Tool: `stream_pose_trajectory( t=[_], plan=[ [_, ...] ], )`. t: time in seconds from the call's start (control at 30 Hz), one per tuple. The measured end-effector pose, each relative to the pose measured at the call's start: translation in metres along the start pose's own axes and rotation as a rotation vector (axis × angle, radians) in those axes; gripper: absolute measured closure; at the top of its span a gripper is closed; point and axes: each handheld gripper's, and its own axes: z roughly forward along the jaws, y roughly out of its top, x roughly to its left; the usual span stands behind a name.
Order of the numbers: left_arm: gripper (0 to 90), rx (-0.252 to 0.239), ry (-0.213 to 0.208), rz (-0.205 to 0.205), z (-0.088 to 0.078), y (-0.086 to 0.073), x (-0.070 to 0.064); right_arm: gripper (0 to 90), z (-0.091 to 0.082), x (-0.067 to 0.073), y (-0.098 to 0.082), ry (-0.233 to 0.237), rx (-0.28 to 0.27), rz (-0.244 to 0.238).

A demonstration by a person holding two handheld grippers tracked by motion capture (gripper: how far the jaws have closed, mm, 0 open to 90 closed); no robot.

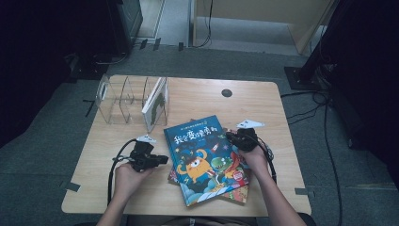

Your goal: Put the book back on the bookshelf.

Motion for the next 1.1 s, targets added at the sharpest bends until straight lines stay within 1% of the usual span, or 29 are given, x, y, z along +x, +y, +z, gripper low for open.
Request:
stream_pose_trajectory(
  t=[0.1, 0.17, 0.23, 0.27, 0.33, 0.37, 0.4, 0.47, 0.53, 0.57, 0.67, 0.7, 0.73, 0.77, 0.8, 0.83, 0.9, 1.03, 1.07, 1.1],
  plan=[
    [85.7, 0.003, 0.004, 0.001, 0.001, 0.0, 0.002, 90.0, 0.004, 0.002, 0.002, 0.032, 0.004, -0.002],
    [85.6, 0.002, 0.004, 0.004, 0.001, 0.0, 0.001, 90.0, 0.005, 0.005, 0.003, 0.031, 0.004, -0.02],
    [85.4, 0.005, 0.003, 0.014, 0.0, -0.001, 0.0, 89.7, 0.004, 0.006, 0.003, 0.032, 0.0, -0.022],
    [85.2, 0.004, 0.001, 0.015, 0.0, -0.001, -0.001, 86.8, 0.002, 0.005, 0.002, 0.034, -0.002, -0.015],
    [84.6, 0.005, -0.003, 0.021, 0.0, -0.002, -0.002, 82.1, -0.002, 0.003, 0.001, 0.046, -0.027, -0.011],
    [84.2, 0.007, -0.007, 0.023, 0.0, -0.003, -0.004, 82.1, -0.004, 0.002, 0.0, 0.054, -0.028, -0.007],
    [82.5, 0.008, -0.009, 0.025, 0.0, -0.003, -0.004, 79.5, -0.009, 0.003, -0.002, 0.058, -0.036, -0.01],
    [79.3, 0.01, -0.009, 0.03, 0.0, -0.003, -0.005, 74.5, -0.013, 0.003, -0.006, 0.053, -0.044, -0.03],
    [76.3, 0.012, 0.0, 0.035, 0.001, -0.003, -0.006, 70.8, -0.016, 0.004, -0.009, 0.06, -0.033, -0.03],
    [75.0, 0.009, -0.003, 0.039, 0.0, -0.003, -0.006, 69.0, -0.018, 0.005, -0.011, 0.06, -0.038, -0.034],
    [71.9, 0.009, -0.007, 0.045, 0.0, -0.002, -0.005, 63.9, -0.023, 0.006, -0.018, 0.069, -0.036, -0.026],
    [69.9, 0.012, -0.006, 0.044, 0.0, -0.002, -0.004, 63.2, -0.026, 0.008, -0.02, 0.071, -0.034, -0.022],
    [67.2, 0.01, 0.001, 0.043, 0.0, -0.002, -0.003, 62.2, -0.028, 0.009, -0.022, 0.072, -0.037, -0.029],
    [63.0, 0.007, 0.007, 0.043, 0.001, -0.001, -0.002, 61.0, -0.03, 0.01, -0.024, 0.07, -0.045, -0.036],
    [58.4, 0.006, 0.01, 0.041, 0.001, 0.0, -0.002, 59.9, -0.032, 0.012, -0.027, 0.07, -0.041, -0.046],
    [57.9, -0.001, 0.011, 0.043, 0.0, 0.0, -0.001, 59.8, -0.033, 0.013, -0.028, 0.072, -0.042, -0.048],
    [53.7, -0.023, 0.013, 0.043, 0.0, 0.0, 0.0, 59.0, -0.038, 0.015, -0.033, 0.071, -0.045, -0.054],
    [50.0, 0.001, 0.026, 0.065, 0.001, 0.0, 0.001, 53.9, -0.048, 0.018, -0.042, 0.071, -0.045, -0.059],
    [49.7, 0.001, 0.023, 0.066, 0.002, 0.0, 0.001, 52.2, -0.051, 0.018, -0.045, 0.078, -0.047, -0.06],
    [49.1, 0.001, 0.018, 0.059, 0.002, 0.0, 0.002, 51.8, -0.053, 0.019, -0.048, 0.081, -0.046, -0.048]
  ],
)
